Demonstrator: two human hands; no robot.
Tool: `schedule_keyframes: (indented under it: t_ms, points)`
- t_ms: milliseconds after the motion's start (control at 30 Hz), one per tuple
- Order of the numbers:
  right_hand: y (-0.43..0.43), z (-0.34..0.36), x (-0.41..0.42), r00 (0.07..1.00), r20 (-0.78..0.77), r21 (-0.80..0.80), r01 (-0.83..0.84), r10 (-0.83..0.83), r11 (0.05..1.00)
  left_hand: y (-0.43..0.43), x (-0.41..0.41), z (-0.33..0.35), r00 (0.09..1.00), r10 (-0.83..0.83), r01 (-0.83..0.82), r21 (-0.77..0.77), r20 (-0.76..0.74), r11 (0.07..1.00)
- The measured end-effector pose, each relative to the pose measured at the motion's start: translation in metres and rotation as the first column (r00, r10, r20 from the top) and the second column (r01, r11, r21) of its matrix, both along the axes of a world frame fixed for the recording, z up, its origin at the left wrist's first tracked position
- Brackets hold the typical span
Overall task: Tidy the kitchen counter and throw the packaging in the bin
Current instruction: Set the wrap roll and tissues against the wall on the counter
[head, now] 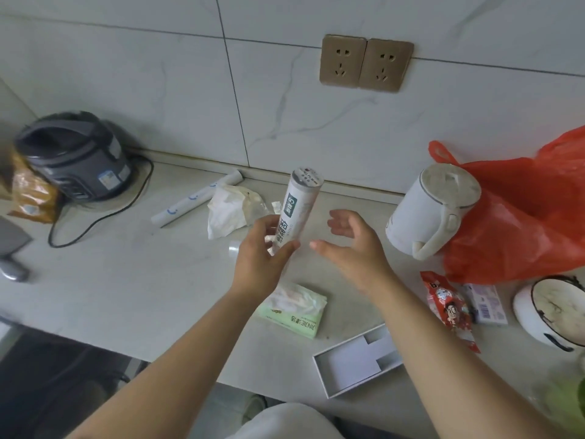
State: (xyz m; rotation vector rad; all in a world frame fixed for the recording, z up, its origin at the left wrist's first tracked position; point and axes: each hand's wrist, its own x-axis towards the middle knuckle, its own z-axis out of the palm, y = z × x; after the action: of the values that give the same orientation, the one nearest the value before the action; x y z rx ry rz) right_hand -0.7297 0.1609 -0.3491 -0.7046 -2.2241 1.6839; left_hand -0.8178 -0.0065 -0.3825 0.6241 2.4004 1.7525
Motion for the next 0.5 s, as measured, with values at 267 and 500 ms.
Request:
schedule_keyframes:
  t_ms: [267,500]
  points:
    - [-0.051,-0.076,0.01,0.821,0.55,0.416,-0.428,0.153,0.802,-0.073,-0.01,-0.024,0.993,0.112,-0.108,-0.123,0.023,0.986]
    - [-0.094,-0.111,0.012,0.717,0.687,0.563,-0.63,0.122,0.534,-0.104,-0.005,-0.049,0.99,0.115,-0.103,-0.132,0.086,0.986]
